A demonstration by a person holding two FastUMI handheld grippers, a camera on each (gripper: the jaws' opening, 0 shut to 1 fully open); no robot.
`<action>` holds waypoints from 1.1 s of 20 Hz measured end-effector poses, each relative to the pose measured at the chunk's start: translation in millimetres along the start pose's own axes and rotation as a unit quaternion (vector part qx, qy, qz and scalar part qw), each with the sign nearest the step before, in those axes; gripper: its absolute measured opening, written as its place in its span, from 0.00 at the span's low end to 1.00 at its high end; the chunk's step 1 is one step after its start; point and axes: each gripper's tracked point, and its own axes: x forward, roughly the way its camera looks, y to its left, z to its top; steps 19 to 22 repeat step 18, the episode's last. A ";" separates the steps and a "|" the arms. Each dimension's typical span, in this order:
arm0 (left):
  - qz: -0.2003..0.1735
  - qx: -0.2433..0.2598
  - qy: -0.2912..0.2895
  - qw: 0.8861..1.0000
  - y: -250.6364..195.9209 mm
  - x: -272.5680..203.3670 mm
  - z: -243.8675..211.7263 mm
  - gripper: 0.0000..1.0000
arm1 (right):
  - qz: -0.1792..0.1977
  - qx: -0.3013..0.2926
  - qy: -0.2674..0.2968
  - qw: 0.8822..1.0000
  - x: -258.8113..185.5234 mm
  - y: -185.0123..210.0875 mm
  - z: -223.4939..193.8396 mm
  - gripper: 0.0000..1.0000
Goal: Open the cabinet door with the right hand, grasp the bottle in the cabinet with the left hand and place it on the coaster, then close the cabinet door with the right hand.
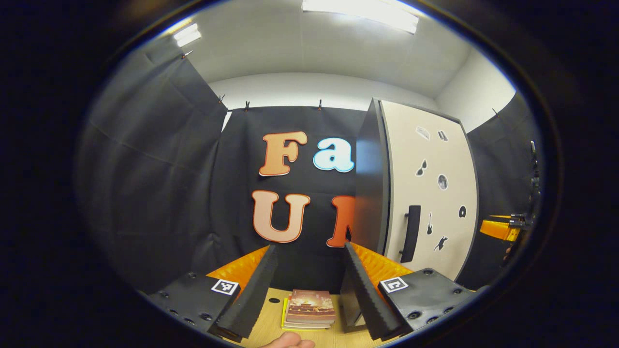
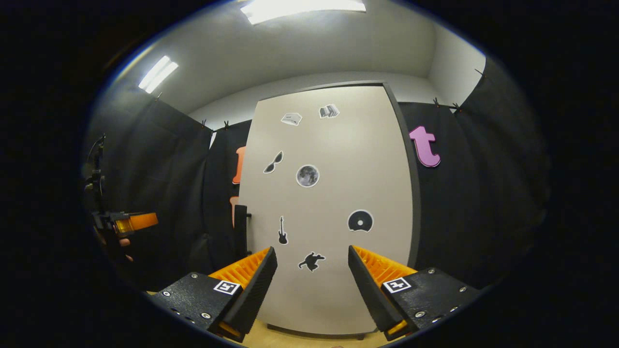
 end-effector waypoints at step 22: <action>0.007 0.041 -0.040 0.998 -14.2 -32.0 96.6 0.91 | -0.067 -0.052 -0.062 0.994 -104.5 -38.6 105.4 0.95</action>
